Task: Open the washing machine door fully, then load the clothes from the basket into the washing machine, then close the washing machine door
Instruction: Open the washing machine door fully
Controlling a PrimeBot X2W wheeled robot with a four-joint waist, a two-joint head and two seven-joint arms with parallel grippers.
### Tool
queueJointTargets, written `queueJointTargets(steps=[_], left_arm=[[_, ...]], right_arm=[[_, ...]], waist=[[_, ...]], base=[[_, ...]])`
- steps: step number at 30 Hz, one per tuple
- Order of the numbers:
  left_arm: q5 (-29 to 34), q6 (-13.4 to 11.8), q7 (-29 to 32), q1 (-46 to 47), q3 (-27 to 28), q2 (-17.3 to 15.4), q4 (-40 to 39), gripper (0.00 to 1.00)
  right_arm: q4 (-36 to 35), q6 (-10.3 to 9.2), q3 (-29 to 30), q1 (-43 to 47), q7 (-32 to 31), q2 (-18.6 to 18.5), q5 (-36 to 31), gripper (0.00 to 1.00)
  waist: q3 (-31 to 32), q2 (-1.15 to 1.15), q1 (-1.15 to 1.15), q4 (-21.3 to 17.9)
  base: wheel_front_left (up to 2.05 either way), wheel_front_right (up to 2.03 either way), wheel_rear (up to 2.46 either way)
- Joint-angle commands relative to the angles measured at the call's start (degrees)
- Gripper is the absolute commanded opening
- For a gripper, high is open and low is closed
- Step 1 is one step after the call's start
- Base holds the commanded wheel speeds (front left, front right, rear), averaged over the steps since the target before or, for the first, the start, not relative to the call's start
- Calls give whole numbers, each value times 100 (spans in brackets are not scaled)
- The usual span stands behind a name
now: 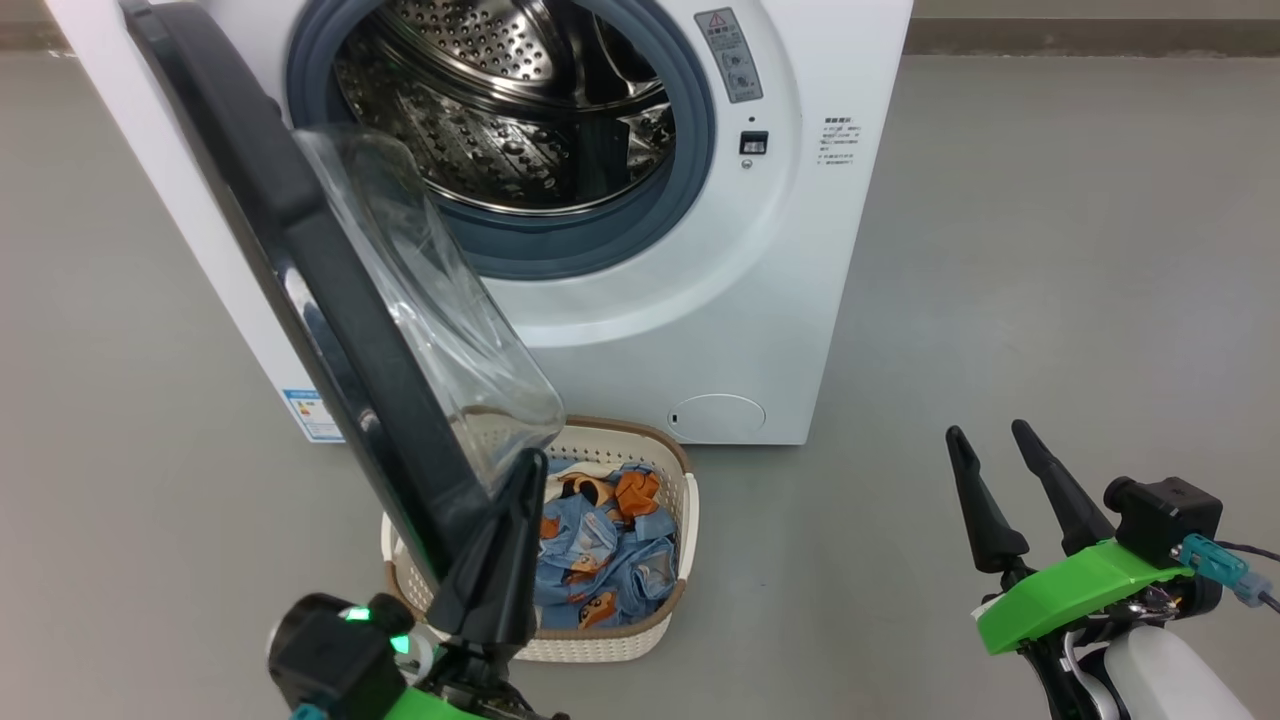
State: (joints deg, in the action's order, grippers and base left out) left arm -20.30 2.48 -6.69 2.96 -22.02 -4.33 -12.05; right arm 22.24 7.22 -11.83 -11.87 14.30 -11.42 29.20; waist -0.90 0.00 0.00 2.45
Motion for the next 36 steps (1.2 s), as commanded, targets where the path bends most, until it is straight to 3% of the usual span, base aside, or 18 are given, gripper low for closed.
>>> queueJointTargets(steps=[1,19,36], left_arm=[[-64,5,27,58,139,23,-77,0],[-489,-71,96,169,105,72,1357,0],[-673,-260,-84,215,308,35,1523,0]], right_arm=[[-116,26,-128,-218,70,-58,57,100],[-67,26,-150,-314,70,-7,97,100],[42,26,-58,-316,70,10,79,100]], waist=[[-17,0,0,-27],[-250,0,0,-204],[-243,0,0,309]], base=[[0,0,0],[0,0,0],[0,0,0]])
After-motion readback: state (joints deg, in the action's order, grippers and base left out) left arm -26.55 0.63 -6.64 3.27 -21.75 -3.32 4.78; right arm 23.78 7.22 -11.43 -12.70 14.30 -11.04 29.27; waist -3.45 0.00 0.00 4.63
